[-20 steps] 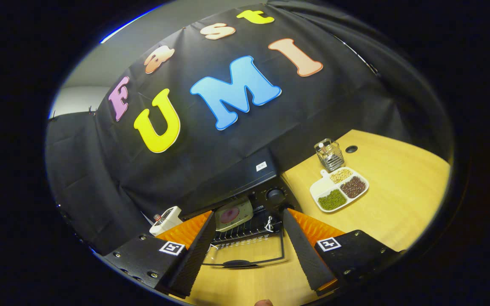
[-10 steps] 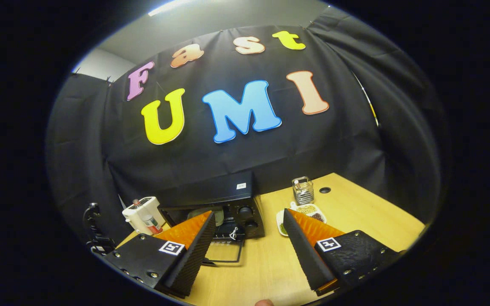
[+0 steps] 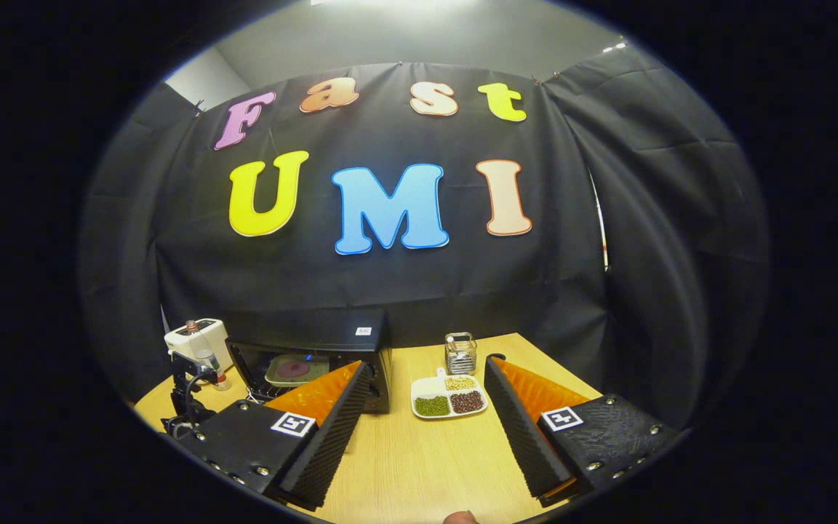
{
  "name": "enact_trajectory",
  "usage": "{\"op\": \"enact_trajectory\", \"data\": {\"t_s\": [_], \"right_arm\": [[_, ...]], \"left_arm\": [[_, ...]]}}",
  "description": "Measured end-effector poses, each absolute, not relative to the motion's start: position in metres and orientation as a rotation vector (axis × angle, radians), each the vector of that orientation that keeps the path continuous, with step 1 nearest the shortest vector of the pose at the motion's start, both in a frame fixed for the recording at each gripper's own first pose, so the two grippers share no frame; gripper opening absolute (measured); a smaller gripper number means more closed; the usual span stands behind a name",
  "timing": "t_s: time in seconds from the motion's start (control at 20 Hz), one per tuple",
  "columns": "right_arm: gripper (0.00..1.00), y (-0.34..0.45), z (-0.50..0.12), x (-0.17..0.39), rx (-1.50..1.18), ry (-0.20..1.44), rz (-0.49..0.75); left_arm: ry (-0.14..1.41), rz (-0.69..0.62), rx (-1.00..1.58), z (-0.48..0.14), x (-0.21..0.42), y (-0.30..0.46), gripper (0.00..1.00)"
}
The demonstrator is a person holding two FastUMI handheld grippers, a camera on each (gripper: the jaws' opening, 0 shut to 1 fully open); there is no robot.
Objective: Open the electric oven with the left hand, put the food in, and close the electric oven.
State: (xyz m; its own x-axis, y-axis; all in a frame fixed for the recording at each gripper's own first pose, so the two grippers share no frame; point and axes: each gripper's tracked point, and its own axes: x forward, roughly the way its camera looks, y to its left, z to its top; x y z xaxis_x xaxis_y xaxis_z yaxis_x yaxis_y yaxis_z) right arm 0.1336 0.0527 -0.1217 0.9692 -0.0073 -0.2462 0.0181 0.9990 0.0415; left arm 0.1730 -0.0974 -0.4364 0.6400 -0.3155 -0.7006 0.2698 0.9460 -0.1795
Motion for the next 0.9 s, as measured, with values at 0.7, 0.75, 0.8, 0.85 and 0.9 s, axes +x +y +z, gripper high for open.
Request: {"op": "enact_trajectory", "data": {"t_s": [0.7,0.75,0.8,0.85,0.9], "right_arm": [[0.97,0.031,-0.122,0.126,0.006,0.235,-0.065],[0.97,0.031,-0.123,0.126,0.005,0.235,-0.062],[0.97,0.032,-0.124,0.127,0.007,0.235,-0.056],[0.97,0.034,-0.125,0.127,0.011,0.236,-0.05],[0.97,0.036,-0.126,0.128,0.016,0.238,-0.044]], "left_arm": [[0.739,-0.241,0.001,-0.432,0.191,-0.096,0.99],[0.723,-0.24,0.001,-0.427,0.189,-0.096,0.97],[0.708,-0.238,0.001,-0.421,0.19,-0.095,0.95],[0.693,-0.236,0.0,-0.415,0.19,-0.094,0.95],[0.682,-0.234,0.0,-0.41,0.191,-0.093,0.99]]}}
